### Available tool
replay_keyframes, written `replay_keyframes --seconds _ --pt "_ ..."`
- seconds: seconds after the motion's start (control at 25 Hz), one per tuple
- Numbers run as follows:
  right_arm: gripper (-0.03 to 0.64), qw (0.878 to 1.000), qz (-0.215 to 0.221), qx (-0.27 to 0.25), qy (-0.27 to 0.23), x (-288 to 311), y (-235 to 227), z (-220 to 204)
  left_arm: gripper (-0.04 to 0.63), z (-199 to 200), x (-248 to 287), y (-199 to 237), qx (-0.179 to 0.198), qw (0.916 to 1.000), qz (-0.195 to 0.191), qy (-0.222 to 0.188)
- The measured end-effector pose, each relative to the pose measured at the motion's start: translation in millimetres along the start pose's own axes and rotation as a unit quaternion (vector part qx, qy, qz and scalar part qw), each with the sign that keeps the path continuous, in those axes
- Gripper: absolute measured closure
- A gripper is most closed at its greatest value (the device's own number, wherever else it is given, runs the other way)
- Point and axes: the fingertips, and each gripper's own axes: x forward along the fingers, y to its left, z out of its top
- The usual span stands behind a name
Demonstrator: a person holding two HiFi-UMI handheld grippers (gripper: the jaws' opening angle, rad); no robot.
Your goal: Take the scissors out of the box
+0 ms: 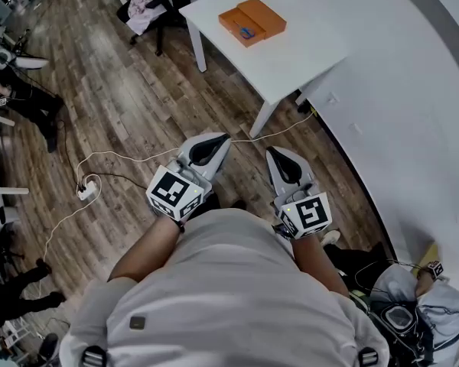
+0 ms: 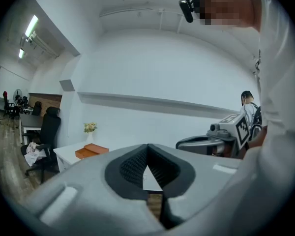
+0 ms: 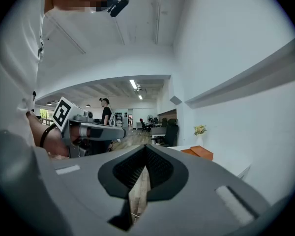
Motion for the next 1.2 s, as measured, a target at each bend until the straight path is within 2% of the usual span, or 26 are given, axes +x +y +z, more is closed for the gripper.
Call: replay_keyframes --seconds 0.28,0.56,0.88,1.2 --pt "0.606 1.000 0.007 0.015 0.016 32 -2 -2 0.591 -2 -1 31 -0.009 0.9999 0.006 0.005" --pt "0.606 0.999 0.010 0.022 0.024 90 -5 -3 0.591 0 1 86 -0.016 0.9998 0.007 0.006" --pt "0.606 0.999 -0.008 0.007 0.031 175 1 14 0.591 18 1 171 -0.012 0.9998 -0.015 0.003" --pt "0.606 0.999 -0.027 0.007 0.039 230 17 19 0.591 25 -3 226 -0.013 0.9988 -0.046 0.005"
